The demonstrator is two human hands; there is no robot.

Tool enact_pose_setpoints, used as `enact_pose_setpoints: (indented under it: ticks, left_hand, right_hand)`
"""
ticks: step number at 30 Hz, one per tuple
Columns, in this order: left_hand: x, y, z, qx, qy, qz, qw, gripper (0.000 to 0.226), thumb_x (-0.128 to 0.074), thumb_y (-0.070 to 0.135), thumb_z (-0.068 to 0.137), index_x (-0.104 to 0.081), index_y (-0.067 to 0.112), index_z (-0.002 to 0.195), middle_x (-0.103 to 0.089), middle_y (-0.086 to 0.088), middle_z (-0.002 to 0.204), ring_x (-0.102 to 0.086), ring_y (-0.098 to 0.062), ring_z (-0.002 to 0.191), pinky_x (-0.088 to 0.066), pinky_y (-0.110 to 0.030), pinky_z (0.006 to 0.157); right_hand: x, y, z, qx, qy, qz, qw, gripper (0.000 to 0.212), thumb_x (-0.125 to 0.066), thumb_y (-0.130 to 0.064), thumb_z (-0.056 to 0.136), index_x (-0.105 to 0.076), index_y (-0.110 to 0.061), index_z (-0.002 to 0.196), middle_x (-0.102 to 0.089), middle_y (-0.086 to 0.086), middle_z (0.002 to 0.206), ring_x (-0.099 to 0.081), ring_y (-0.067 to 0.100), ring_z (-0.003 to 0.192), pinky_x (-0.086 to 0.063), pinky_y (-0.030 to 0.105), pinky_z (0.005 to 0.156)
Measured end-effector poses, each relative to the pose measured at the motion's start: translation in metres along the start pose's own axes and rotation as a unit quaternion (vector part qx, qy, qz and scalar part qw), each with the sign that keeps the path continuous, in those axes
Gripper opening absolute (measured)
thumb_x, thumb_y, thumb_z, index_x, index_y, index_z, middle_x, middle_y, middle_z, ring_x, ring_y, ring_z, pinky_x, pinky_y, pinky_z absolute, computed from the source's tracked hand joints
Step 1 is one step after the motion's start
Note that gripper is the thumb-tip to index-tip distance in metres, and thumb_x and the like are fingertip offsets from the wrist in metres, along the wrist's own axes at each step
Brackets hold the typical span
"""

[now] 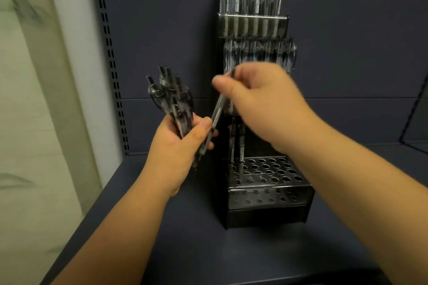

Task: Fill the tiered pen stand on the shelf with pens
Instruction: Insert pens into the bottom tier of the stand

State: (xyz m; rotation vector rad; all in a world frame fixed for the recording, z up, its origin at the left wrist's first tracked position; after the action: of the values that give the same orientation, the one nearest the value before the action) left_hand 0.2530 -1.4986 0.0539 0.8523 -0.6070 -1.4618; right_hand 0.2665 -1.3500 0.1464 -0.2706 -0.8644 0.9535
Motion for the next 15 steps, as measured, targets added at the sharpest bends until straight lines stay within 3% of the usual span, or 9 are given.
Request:
enact_pose_setpoints:
  ticks: [2, 4, 7, 10, 15]
  left_hand:
    - [0.004, -0.004, 0.002, 0.006, 0.013, 0.04, 0.999, 0.013, -0.067, 0.031, 0.088, -0.056, 0.023, 0.09, -0.07, 0.007, 0.07, -0.065, -0.008, 0.067, -0.053, -0.032, 0.066]
    - [0.008, -0.012, 0.005, 0.022, 0.023, 0.095, 0.995, 0.013, -0.067, 0.029, 0.092, -0.058, 0.02, 0.091, -0.068, 0.007, 0.068, -0.061, -0.003, 0.062, -0.05, -0.027, 0.062]
    - [0.012, -0.028, 0.009, 0.062, 0.044, 0.148, 0.986, 0.013, -0.066, 0.03, 0.094, -0.056, 0.024, 0.088, -0.062, 0.009, 0.07, -0.058, -0.001, 0.057, -0.048, -0.019, 0.057]
    - [0.013, -0.046, 0.011, 0.129, 0.047, 0.165, 0.977, 0.013, -0.066, 0.031, 0.095, -0.057, 0.022, 0.096, -0.059, 0.001, 0.078, -0.055, -0.002, 0.055, -0.049, -0.018, 0.051]
    - [0.015, -0.06, 0.013, 0.166, 0.068, 0.139, 0.974, 0.023, -0.071, 0.031, 0.092, -0.059, 0.019, 0.106, -0.065, -0.003, 0.089, -0.062, -0.011, 0.065, -0.057, -0.027, 0.061]
  right_hand:
    - [0.021, -0.001, 0.006, 0.013, 0.062, 0.037, 0.997, 0.034, -0.063, -0.04, 0.098, -0.07, -0.009, 0.086, -0.052, -0.003, 0.057, -0.043, 0.002, 0.047, -0.041, 0.026, 0.053]
    - [0.047, -0.001, 0.01, 0.018, 0.101, 0.074, 0.992, 0.032, -0.063, -0.04, 0.099, -0.068, -0.012, 0.082, -0.054, -0.005, 0.059, -0.043, 0.002, 0.047, -0.041, 0.024, 0.049]
    - [0.08, 0.003, 0.013, 0.049, 0.113, 0.08, 0.989, 0.021, -0.062, -0.038, 0.1, -0.067, -0.023, 0.086, -0.063, -0.008, 0.069, -0.057, 0.003, 0.057, -0.046, 0.018, 0.049]
    - [0.101, 0.017, 0.01, 0.076, 0.122, 0.055, 0.988, 0.017, -0.063, -0.033, 0.1, -0.069, -0.026, 0.085, -0.065, -0.012, 0.066, -0.063, 0.004, 0.062, -0.051, 0.022, 0.05]
    - [0.094, 0.049, -0.004, 0.035, 0.085, -0.014, 0.996, 0.021, -0.061, -0.036, 0.1, -0.07, -0.028, 0.083, -0.069, -0.01, 0.067, -0.061, 0.003, 0.053, -0.05, 0.023, 0.055]
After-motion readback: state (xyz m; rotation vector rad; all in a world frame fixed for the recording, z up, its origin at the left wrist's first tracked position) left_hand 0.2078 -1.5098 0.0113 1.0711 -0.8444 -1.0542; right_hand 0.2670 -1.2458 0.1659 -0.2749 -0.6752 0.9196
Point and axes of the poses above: each hand's wrist, its own z-axis towards the middle knuckle, its own x-axis out of the back of the hand, y = z × x, the point moved 4 cm from there along z, towards the middle knuckle
